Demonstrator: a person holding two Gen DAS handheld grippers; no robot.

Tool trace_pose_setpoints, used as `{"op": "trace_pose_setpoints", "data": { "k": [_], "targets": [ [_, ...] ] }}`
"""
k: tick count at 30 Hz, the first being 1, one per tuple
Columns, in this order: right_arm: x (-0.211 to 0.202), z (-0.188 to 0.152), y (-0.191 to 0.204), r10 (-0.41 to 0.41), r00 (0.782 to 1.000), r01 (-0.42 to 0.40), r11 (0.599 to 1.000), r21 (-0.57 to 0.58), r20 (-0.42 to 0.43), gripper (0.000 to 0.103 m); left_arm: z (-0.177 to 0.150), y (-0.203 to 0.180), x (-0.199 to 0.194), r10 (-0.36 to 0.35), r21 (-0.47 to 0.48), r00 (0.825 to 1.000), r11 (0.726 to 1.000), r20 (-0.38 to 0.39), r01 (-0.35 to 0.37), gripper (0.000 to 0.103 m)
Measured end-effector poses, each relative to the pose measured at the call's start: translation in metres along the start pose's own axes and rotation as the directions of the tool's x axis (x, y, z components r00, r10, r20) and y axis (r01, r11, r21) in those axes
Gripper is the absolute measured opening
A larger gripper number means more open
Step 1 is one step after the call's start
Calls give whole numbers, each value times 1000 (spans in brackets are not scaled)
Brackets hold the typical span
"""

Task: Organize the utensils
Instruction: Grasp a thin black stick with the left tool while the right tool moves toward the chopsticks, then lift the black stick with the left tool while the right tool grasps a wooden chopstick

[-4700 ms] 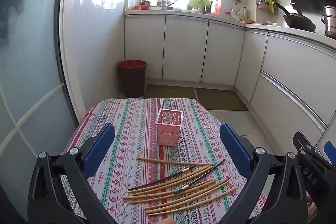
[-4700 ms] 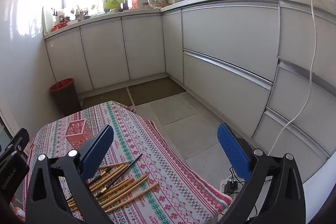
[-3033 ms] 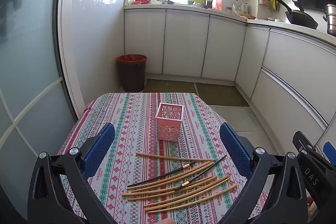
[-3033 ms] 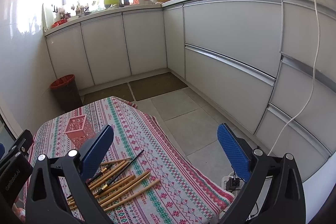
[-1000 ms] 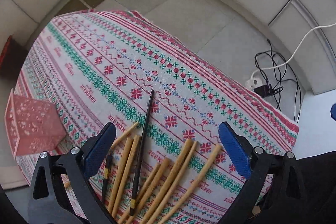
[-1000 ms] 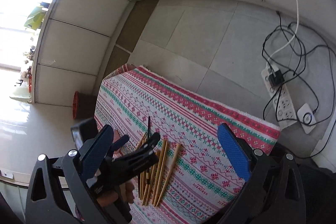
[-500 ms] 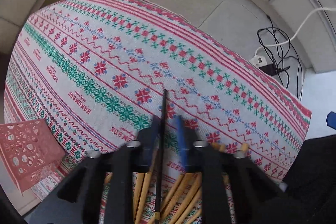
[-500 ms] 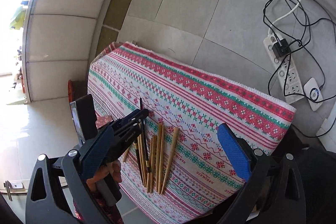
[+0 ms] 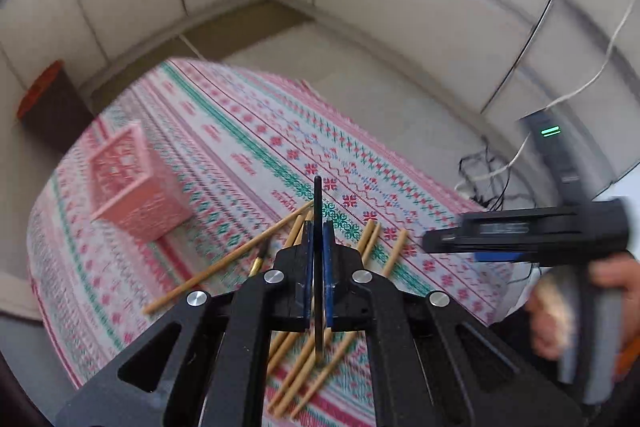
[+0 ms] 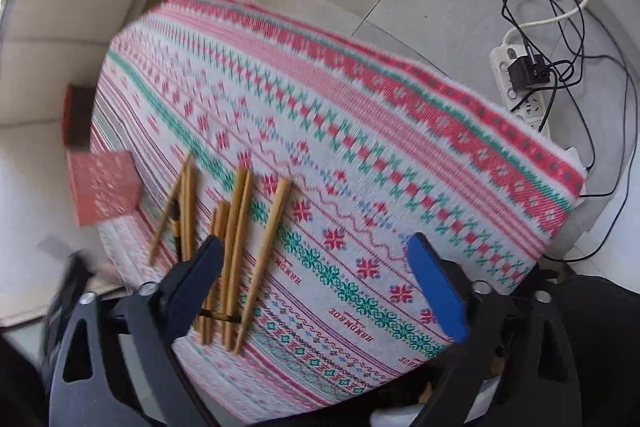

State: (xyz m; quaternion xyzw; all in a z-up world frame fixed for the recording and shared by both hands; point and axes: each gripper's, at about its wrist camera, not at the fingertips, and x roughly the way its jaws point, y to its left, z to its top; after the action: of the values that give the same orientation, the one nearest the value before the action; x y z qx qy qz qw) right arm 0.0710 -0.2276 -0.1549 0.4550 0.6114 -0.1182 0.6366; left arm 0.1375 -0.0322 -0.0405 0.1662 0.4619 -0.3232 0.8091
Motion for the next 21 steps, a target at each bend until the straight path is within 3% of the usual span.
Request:
{"op": "trace_pose_setpoints", "data": {
  "k": [5, 9, 12, 14, 16, 17, 21],
  "targets": [
    [10, -9, 17, -58, 996, 55, 997, 50, 63, 72, -41, -9, -67, 78, -10, 980, 997, 185, -77, 4],
    [32, -19, 36, -112, 994, 111, 992, 58, 16, 55, -57, 7, -108, 122, -79, 946, 992, 300, -103, 4],
    [38, -25, 52, -169, 984, 166, 984, 57, 55, 53, -63, 20, -127, 122, -116, 927, 990, 354, -86, 4],
    [39, -28, 58, -206, 976, 201, 977, 66, 76, 44, -72, 25, -138, 126, -138, 917, 987, 379, -79, 4],
    [37, -31, 60, -250, 963, 244, 967, 66, 103, 24, -77, 32, -147, 131, -159, 908, 985, 398, -72, 4],
    [37, -33, 60, -259, 959, 253, 965, 67, 113, 19, -81, 35, -150, 132, -169, 904, 983, 406, -68, 4],
    [34, -33, 51, -215, 968, 210, 977, 46, 131, 8, -86, 37, -154, 142, -189, 897, 980, 418, -67, 4]
  ]
}}
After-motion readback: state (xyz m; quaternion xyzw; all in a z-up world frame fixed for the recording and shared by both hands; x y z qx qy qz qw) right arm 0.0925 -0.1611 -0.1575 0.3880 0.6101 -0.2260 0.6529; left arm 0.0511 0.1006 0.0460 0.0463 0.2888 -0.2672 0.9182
